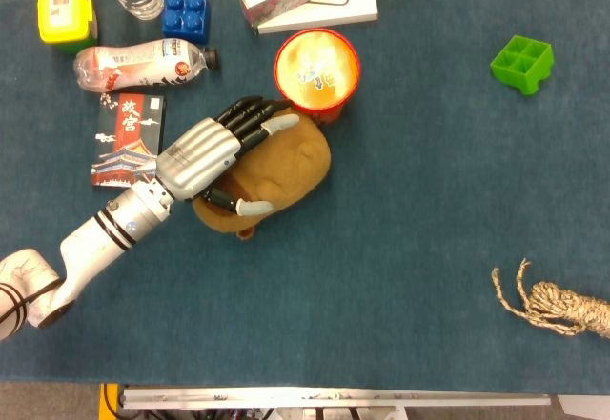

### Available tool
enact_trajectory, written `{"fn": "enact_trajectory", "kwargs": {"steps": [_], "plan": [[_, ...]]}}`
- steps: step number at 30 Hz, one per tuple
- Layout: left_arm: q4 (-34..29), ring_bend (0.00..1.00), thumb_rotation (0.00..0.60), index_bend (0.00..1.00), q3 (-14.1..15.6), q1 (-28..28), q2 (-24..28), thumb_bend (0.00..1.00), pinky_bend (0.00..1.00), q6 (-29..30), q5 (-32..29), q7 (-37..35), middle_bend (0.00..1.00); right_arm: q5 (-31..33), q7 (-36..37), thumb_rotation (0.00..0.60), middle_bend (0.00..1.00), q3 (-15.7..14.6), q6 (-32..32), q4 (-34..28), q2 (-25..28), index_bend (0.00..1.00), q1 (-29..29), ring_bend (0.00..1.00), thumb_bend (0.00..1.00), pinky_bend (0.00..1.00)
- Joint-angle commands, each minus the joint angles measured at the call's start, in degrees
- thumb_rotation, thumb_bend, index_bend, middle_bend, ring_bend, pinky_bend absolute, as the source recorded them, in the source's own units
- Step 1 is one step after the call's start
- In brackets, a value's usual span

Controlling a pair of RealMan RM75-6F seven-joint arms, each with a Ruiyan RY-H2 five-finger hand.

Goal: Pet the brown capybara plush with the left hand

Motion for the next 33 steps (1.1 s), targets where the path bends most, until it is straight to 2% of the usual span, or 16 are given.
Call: {"fn": "enact_trajectory", "kwargs": {"steps": [1,15,21,25,33], "plan": [[3.10,0.00,0.139,0.00,1.05,0.14,-1.69,0.07,0.00,1.41,0.93,-0.89,0.00,0.02,-0.07,0.600,0.33,0.03,0.05,-0.06,0.04,0.27,-0.01,0.19,0.19,0.20],[12.04,0.00,0.140,0.00,4.33,1.06,-7.10,0.07,0.00,3.49,2.88,-1.51,0.00,0.30,-0.12,0.600,0.33,0.06,-0.13,0.06,0.02,0.27,-0.04,0.19,0.19,0.20],[14.11,0.00,0.137,0.00,4.33,1.00,-7.65,0.07,0.00,2.78,1.90,-2.25,0.00,0.29,0.13,0.600,0.33,0.05,0.01,0.19,0.05,0.27,-0.17,0.19,0.19,0.20],[14.63,0.00,0.138,0.00,3.85,1.08,-7.36,0.07,0.00,2.80,0.90,-3.05,0.00,0.20,0.24,0.600,0.33,0.02,-0.06,0.24,0.01,0.27,-0.14,0.19,0.19,0.20],[11.71,0.00,0.139,0.00,3.29,0.89,-5.96,0.07,0.00,6.66,1.32,-2.42,0.00,0.02,0.19,0.600,0.33,-0.02,-0.08,0.18,-0.03,0.27,-0.10,0.19,0.19,0.20]]}}
